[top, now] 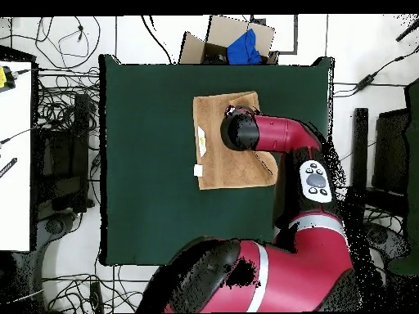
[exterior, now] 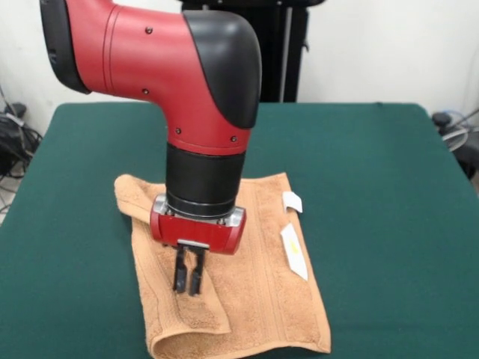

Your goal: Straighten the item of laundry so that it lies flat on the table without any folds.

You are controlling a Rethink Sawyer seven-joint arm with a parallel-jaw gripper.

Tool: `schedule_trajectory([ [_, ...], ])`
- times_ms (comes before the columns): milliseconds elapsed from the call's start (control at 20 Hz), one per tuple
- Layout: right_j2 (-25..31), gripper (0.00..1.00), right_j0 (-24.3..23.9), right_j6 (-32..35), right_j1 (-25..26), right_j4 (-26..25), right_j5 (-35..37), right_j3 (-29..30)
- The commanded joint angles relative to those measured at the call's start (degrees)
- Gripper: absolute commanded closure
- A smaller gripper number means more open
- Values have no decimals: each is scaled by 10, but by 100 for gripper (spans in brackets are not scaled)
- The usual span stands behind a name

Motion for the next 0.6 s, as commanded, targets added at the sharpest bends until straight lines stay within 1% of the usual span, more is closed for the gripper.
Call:
schedule_trajectory([
  [50,2,100,-5,81,14,2,-40,35],
  [200,-5,100,3,88,12,8,-30,33],
  [600,-8,100,15,105,13,15,-36,33],
])
